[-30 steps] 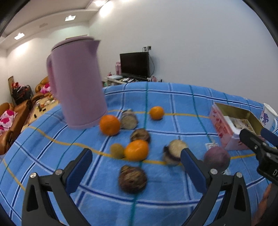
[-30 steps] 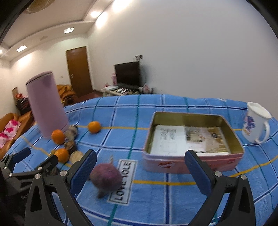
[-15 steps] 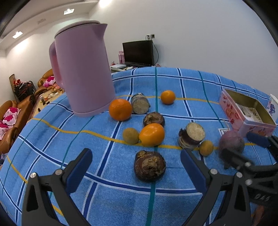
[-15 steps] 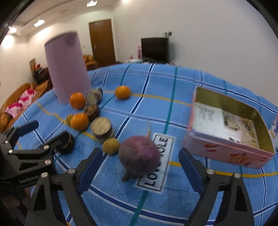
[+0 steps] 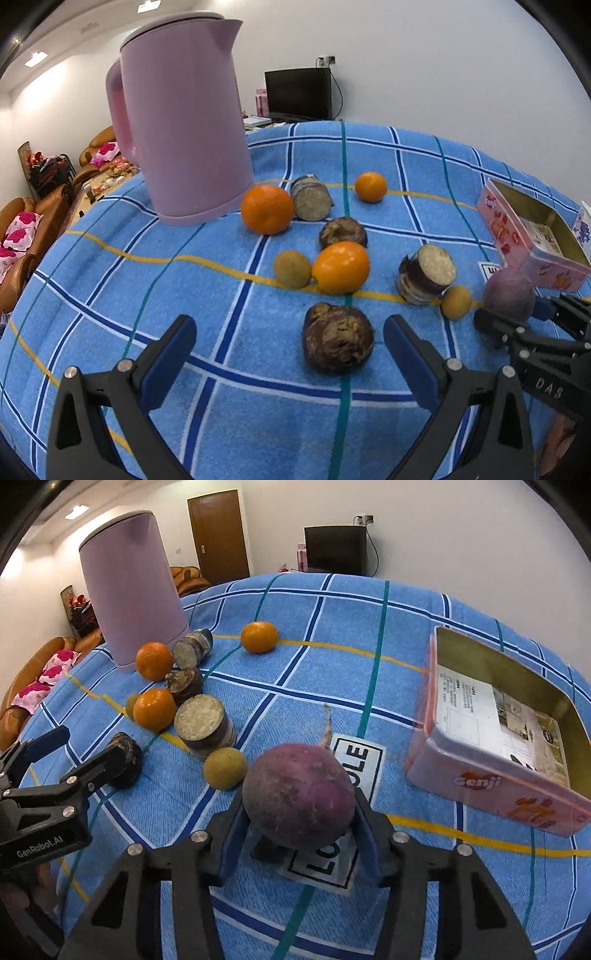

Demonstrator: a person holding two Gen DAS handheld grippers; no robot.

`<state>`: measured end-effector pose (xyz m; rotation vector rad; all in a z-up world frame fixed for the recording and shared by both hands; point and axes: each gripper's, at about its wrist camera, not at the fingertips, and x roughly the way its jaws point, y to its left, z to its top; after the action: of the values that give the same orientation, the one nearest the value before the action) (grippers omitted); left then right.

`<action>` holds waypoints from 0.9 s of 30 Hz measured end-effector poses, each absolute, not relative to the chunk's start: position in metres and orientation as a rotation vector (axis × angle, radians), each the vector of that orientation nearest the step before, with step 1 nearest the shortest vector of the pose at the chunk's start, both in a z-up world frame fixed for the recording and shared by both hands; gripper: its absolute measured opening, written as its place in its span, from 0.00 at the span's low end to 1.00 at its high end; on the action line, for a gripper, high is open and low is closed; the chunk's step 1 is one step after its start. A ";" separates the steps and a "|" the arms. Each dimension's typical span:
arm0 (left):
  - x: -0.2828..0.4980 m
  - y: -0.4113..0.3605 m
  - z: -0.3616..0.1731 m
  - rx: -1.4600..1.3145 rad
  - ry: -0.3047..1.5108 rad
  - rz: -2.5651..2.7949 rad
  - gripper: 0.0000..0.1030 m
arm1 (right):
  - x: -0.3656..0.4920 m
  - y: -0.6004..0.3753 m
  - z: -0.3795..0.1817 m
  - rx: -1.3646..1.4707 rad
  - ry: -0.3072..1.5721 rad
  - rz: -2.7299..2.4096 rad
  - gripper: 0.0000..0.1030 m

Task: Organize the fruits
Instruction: 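Grasp the brown round fruit with the left gripper while the right gripper holds the beet, then carry both fruits to the pink tin while the right gripper releases the beet inside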

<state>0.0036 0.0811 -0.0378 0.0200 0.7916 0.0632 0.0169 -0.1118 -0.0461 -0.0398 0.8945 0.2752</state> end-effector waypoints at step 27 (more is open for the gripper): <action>0.016 0.071 -0.045 -0.085 0.860 -0.154 0.44 | -0.011 -0.136 -0.008 0.058 0.692 0.334 0.53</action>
<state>0.0162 0.0710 -0.0455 -0.0854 0.8602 -0.1536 -0.0106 -0.1356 -0.0077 0.0582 0.6922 0.3342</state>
